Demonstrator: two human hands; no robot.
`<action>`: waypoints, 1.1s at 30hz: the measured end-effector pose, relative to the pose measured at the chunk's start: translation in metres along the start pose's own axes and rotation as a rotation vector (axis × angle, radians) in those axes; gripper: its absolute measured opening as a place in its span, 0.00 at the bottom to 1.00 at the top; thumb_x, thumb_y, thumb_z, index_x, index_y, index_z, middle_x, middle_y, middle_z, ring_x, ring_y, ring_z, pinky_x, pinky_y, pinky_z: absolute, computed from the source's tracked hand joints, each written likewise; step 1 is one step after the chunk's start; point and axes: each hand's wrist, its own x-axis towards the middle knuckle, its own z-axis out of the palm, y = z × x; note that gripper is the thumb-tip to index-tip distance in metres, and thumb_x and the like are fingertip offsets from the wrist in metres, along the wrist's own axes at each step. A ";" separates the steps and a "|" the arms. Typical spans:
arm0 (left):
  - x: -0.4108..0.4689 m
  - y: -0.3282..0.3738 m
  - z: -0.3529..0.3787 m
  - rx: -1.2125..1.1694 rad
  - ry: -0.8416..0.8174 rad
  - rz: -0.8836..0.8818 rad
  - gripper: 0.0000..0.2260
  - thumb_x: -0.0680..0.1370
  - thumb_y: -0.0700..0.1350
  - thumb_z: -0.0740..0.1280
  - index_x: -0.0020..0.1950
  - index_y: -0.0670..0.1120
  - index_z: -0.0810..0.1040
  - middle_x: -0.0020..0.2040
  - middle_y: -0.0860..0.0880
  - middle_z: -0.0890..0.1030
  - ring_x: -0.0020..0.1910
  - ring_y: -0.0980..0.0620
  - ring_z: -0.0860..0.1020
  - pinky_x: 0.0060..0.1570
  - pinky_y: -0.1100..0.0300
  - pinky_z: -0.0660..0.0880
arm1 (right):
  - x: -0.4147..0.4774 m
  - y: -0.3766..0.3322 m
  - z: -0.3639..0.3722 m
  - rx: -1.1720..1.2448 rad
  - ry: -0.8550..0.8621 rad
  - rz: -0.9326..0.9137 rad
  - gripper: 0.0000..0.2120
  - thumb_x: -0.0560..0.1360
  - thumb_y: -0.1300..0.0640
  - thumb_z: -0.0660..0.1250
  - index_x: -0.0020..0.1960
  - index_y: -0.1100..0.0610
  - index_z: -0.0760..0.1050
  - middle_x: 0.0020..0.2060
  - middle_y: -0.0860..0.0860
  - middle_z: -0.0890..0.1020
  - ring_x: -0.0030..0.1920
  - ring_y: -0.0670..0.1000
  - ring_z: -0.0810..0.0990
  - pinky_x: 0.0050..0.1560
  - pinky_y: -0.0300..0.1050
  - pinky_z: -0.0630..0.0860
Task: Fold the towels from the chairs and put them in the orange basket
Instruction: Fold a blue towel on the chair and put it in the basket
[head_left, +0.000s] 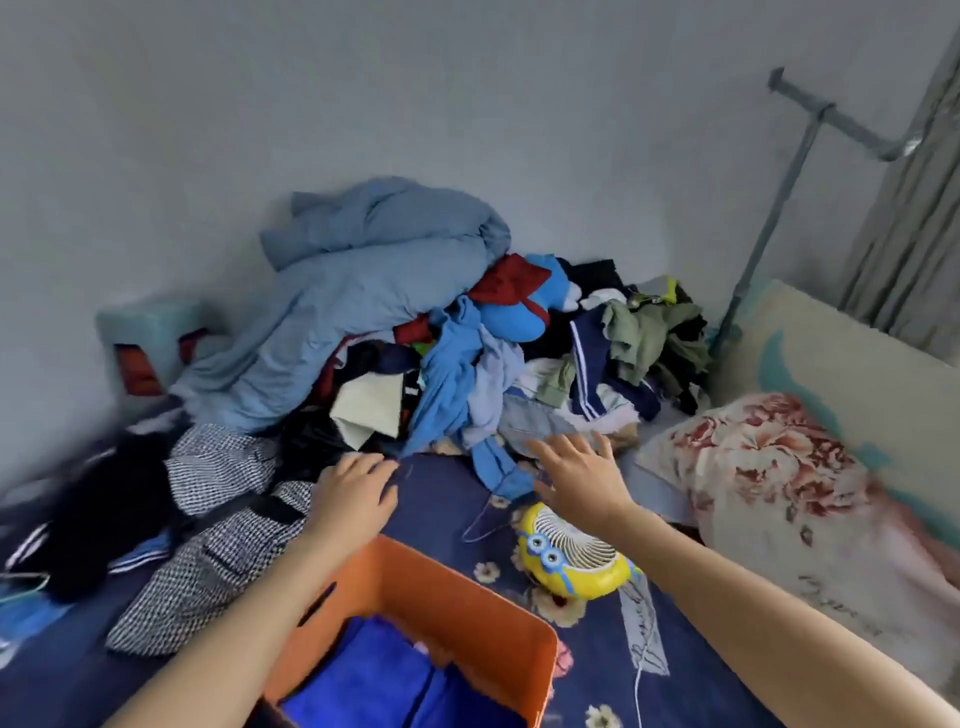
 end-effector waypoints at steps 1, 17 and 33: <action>-0.023 -0.013 -0.007 0.039 -0.012 -0.081 0.13 0.66 0.48 0.64 0.43 0.44 0.84 0.40 0.48 0.84 0.39 0.45 0.82 0.33 0.53 0.79 | 0.006 -0.013 0.000 0.016 -0.032 -0.057 0.27 0.77 0.51 0.62 0.73 0.53 0.60 0.66 0.56 0.70 0.69 0.57 0.66 0.70 0.62 0.53; -0.378 -0.098 -0.183 0.414 0.118 -0.897 0.11 0.66 0.47 0.65 0.41 0.42 0.83 0.38 0.44 0.83 0.33 0.40 0.80 0.31 0.53 0.78 | -0.012 -0.311 -0.048 0.164 0.205 -0.902 0.31 0.45 0.47 0.81 0.47 0.52 0.82 0.36 0.49 0.82 0.37 0.53 0.83 0.39 0.58 0.79; -0.760 -0.039 -0.329 0.415 0.074 -1.608 0.15 0.65 0.51 0.58 0.34 0.47 0.82 0.31 0.50 0.81 0.29 0.47 0.81 0.24 0.60 0.75 | -0.218 -0.631 -0.107 0.266 0.063 -1.303 0.28 0.44 0.49 0.79 0.44 0.52 0.81 0.34 0.51 0.82 0.35 0.54 0.82 0.34 0.57 0.78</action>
